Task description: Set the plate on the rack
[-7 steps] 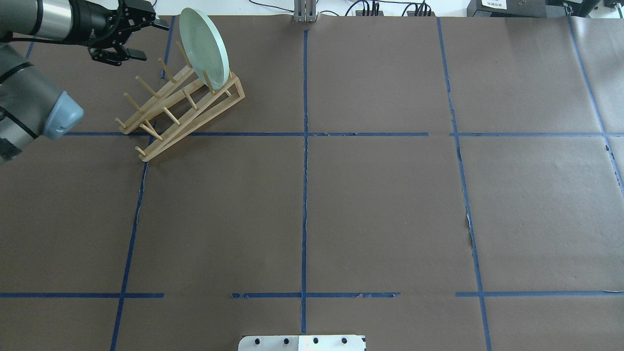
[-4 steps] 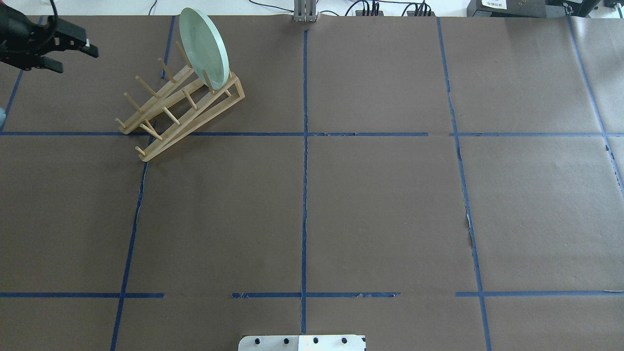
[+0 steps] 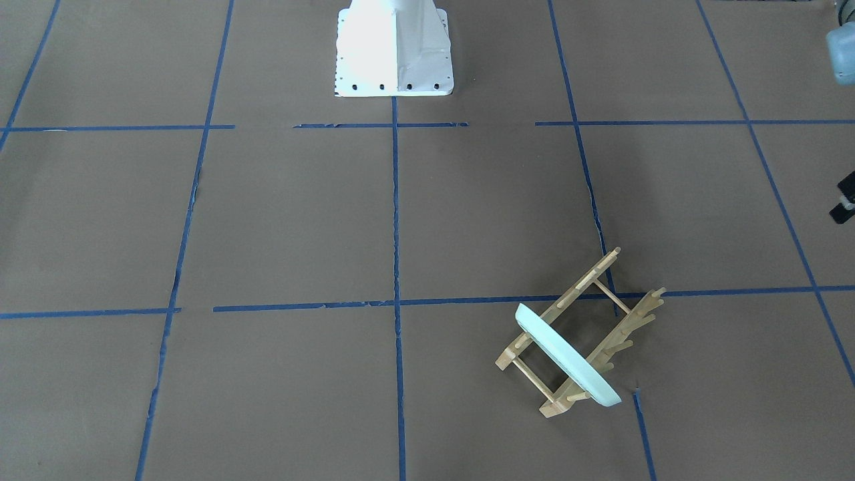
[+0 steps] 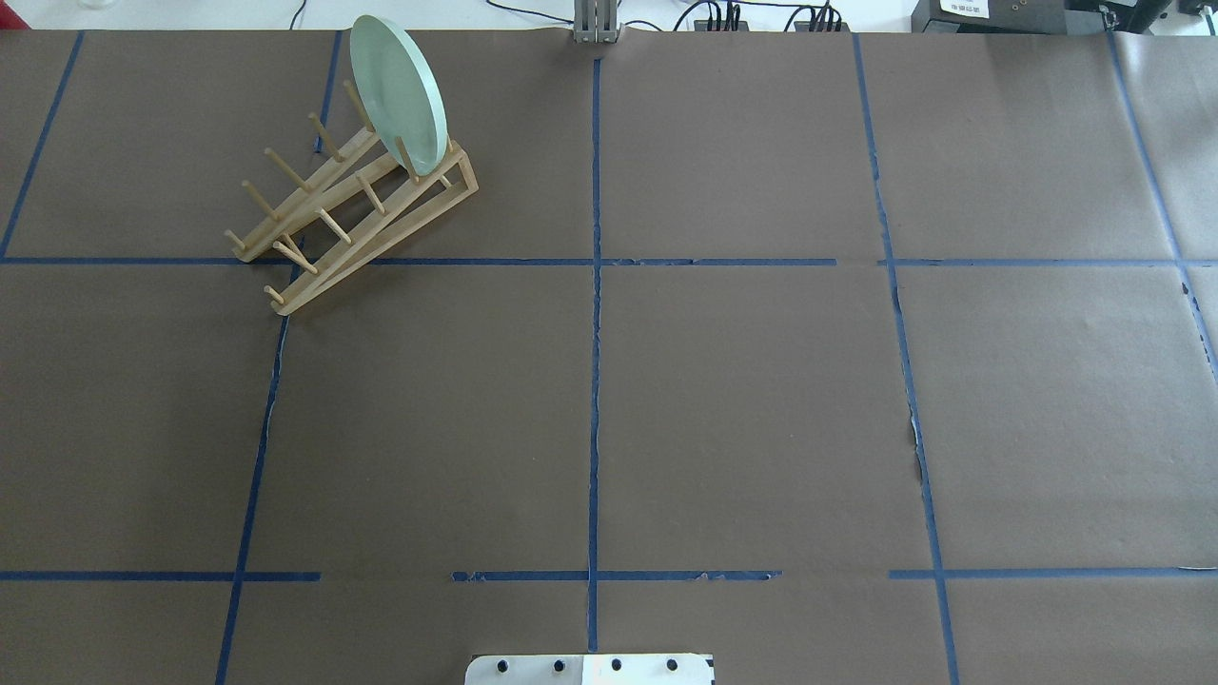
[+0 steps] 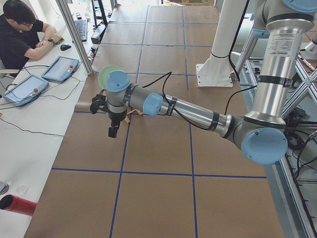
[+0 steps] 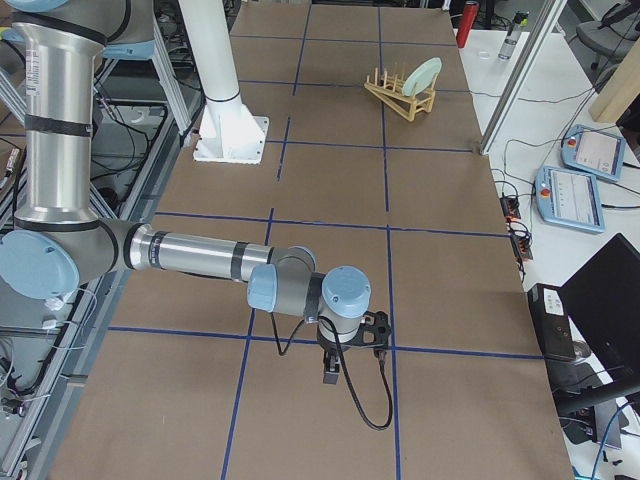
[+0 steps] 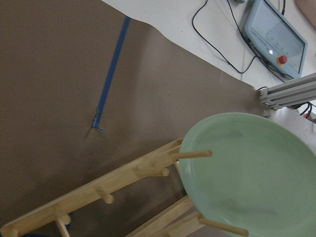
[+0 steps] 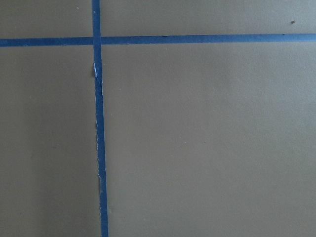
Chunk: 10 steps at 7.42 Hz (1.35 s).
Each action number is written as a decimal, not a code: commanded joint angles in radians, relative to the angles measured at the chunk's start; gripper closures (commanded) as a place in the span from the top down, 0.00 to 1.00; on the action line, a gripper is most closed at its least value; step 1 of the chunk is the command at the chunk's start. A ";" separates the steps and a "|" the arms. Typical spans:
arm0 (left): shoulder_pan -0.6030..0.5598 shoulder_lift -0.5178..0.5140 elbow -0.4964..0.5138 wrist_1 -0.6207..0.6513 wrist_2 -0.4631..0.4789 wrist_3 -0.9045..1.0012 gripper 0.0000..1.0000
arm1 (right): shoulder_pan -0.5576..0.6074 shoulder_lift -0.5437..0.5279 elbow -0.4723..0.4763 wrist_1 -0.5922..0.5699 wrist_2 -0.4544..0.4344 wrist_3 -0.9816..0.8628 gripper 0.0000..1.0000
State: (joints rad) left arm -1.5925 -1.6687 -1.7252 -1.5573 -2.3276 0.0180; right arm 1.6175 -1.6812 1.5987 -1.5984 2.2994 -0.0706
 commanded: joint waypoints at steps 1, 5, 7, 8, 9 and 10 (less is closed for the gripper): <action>-0.141 0.117 0.051 0.059 -0.004 0.155 1.00 | 0.001 0.000 0.000 0.000 0.000 0.000 1.00; -0.133 0.124 0.052 0.059 -0.004 0.135 1.00 | -0.001 0.000 0.000 0.000 0.000 0.000 1.00; -0.121 0.129 0.052 0.051 -0.007 0.138 1.00 | 0.001 0.000 0.000 0.000 0.000 0.000 1.00; -0.119 0.147 0.052 0.019 -0.016 0.114 1.00 | 0.001 0.000 0.000 0.000 0.000 0.000 1.00; -0.091 0.165 0.052 -0.037 -0.019 0.055 1.00 | 0.001 0.000 0.000 0.000 0.000 0.000 1.00; -0.071 0.171 0.052 -0.064 -0.019 0.033 1.00 | -0.001 0.000 0.000 0.000 0.000 0.000 1.00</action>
State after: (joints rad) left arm -1.6878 -1.5100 -1.6736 -1.5795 -2.3449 0.0886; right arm 1.6180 -1.6812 1.5984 -1.5984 2.2994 -0.0706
